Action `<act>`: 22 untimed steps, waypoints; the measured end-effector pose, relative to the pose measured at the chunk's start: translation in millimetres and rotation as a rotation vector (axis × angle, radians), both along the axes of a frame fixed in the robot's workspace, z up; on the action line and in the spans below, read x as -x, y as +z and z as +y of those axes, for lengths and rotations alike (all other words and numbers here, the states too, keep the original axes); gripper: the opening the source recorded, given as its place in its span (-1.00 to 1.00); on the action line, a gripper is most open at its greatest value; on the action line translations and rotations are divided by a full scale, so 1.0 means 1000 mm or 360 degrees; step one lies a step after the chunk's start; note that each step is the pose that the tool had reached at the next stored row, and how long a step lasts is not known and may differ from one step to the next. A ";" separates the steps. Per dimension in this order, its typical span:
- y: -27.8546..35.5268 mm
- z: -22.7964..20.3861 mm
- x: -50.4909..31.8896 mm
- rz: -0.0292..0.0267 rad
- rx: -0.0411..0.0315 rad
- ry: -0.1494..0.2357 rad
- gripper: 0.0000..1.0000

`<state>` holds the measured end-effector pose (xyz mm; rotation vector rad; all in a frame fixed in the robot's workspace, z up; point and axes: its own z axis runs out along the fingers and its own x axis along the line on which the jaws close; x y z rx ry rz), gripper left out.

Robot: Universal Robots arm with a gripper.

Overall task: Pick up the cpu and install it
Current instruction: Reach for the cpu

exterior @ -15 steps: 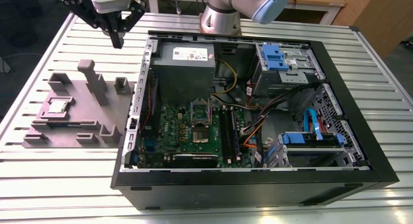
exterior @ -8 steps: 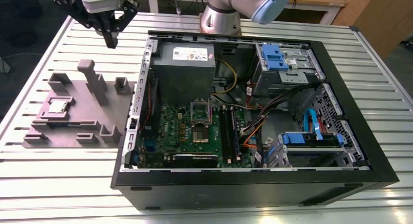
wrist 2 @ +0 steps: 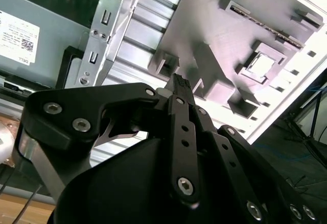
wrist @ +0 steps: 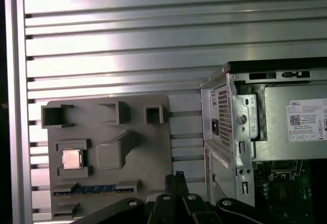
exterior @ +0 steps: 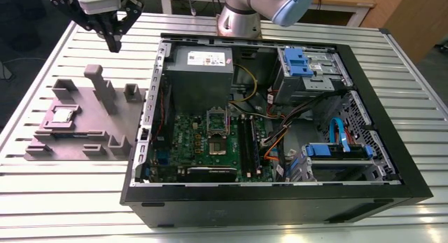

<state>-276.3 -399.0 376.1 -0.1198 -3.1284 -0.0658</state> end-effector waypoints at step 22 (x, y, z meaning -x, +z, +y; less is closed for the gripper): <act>-0.0050 0.0000 0.0878 0.00085 0.0000 0.0000 -0.80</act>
